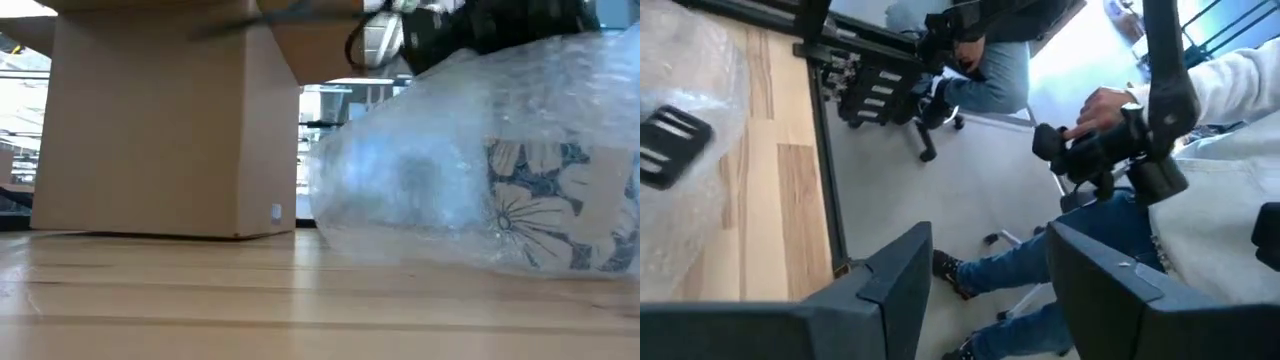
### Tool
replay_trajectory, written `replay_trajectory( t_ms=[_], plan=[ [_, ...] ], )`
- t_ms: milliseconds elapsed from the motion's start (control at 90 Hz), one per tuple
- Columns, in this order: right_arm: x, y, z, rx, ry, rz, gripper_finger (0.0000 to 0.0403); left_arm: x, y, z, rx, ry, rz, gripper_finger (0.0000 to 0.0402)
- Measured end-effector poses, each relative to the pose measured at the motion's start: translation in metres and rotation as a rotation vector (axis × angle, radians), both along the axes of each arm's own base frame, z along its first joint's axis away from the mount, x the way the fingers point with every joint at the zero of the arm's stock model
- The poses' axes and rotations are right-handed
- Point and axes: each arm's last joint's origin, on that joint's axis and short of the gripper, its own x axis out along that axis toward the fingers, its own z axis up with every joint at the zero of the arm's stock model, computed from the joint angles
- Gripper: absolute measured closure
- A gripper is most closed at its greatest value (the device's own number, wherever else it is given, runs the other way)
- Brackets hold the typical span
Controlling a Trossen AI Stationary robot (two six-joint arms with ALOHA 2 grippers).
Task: Wrap mug
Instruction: Wrap the blue patterned mug with the bubble wrap
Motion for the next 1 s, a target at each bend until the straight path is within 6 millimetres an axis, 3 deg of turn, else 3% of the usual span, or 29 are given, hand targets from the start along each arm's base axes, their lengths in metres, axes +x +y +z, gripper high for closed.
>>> replay_trajectory(
  t_ms=[278, 444, 544, 722, 867, 1000],
  plan=[
    [-0.011, -0.004, 0.063, 0.028, -0.077, -0.002, 0.0403, 0.0, 0.0, 0.001, -0.001, -0.008, -0.002, 0.0226],
    [-0.011, 0.016, 0.083, 0.1, -0.24, 0.053, 0.0403, 0.0, 0.0, 0.001, -0.005, -0.006, 0.001, 0.0226],
    [-0.014, 0.044, 0.089, 0.18, -0.343, 0.121, 0.0403, 0.0, -0.001, 0.001, -0.016, 0.004, -0.011, 0.0226],
    [-0.038, 0.111, 0.086, 0.279, -0.434, 0.288, 0.0384, -0.005, -0.001, -0.005, -0.026, 0.094, -0.093, 0.0226],
    [-0.063, 0.163, 0.072, 0.311, -0.468, 0.438, 0.0323, -0.017, 0.0, -0.019, 0.091, 0.232, -0.147, 0.0226],
    [-0.079, 0.211, 0.044, 0.245, -0.603, 0.666, 0.0246, -0.027, 0.007, -0.032, 0.261, 0.332, -0.141, 0.0226]
  ],
)
